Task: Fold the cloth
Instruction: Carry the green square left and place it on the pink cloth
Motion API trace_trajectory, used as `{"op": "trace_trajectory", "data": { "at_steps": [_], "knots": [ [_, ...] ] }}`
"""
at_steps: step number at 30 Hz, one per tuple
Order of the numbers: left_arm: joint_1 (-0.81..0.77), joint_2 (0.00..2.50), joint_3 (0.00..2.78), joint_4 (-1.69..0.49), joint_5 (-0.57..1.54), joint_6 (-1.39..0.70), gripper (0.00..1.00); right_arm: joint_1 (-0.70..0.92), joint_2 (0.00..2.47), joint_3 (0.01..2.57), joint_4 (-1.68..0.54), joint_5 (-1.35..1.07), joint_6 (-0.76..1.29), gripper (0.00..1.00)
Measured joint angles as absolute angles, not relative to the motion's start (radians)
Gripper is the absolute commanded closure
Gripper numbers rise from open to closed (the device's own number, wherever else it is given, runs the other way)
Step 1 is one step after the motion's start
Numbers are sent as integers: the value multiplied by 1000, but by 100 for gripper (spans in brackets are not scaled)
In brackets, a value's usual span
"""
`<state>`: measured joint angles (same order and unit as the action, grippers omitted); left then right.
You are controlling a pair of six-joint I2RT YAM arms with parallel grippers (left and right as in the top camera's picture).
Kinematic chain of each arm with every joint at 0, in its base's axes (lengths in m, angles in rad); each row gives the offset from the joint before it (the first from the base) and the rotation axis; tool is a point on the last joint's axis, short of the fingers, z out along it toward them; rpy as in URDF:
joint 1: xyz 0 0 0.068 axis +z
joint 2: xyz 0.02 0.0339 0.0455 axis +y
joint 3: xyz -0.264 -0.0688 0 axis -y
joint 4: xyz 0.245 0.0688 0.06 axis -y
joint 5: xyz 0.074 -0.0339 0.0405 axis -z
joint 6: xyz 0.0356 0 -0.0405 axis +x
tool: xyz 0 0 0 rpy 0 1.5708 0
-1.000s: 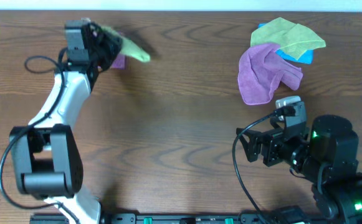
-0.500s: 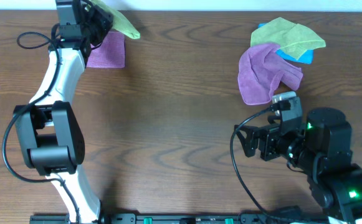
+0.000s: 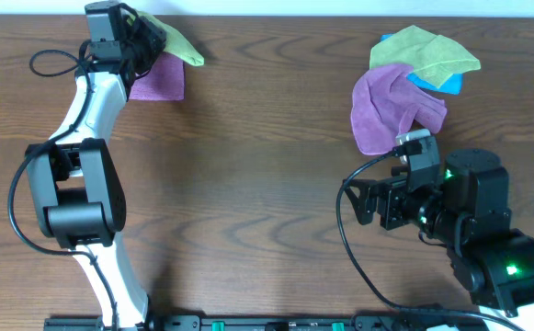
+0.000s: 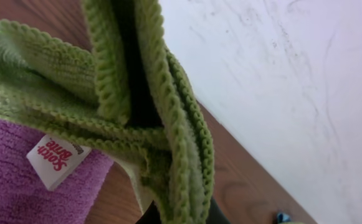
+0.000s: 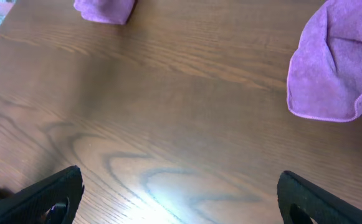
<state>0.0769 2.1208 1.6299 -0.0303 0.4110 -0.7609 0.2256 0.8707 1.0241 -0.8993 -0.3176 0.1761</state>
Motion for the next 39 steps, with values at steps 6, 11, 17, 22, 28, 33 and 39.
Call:
{"op": "trace_trajectory", "data": {
  "at_steps": [6,11,17,22,28,33,39],
  "knots": [
    [79,2121,1630,-81,383,-733,94,226,871,1024,-895,-318,176,1],
    [84,2121,1630,-128,350,-697,93,226,871,1024,-893,-318,176,1],
    [85,2121,1630,-155,306,-664,70,225,871,1024,-893,-318,176,1],
    [85,2121,1630,-165,279,-630,25,225,871,1024,-892,-318,176,1],
    [101,2121,1631,-186,269,-619,11,226,871,1024,-876,-318,176,1],
    [142,2119,1631,-237,269,-612,17,226,871,1024,-870,-318,175,1],
    [185,2089,1631,-312,259,-553,21,225,871,1024,-851,-318,175,1]
  ]
}}
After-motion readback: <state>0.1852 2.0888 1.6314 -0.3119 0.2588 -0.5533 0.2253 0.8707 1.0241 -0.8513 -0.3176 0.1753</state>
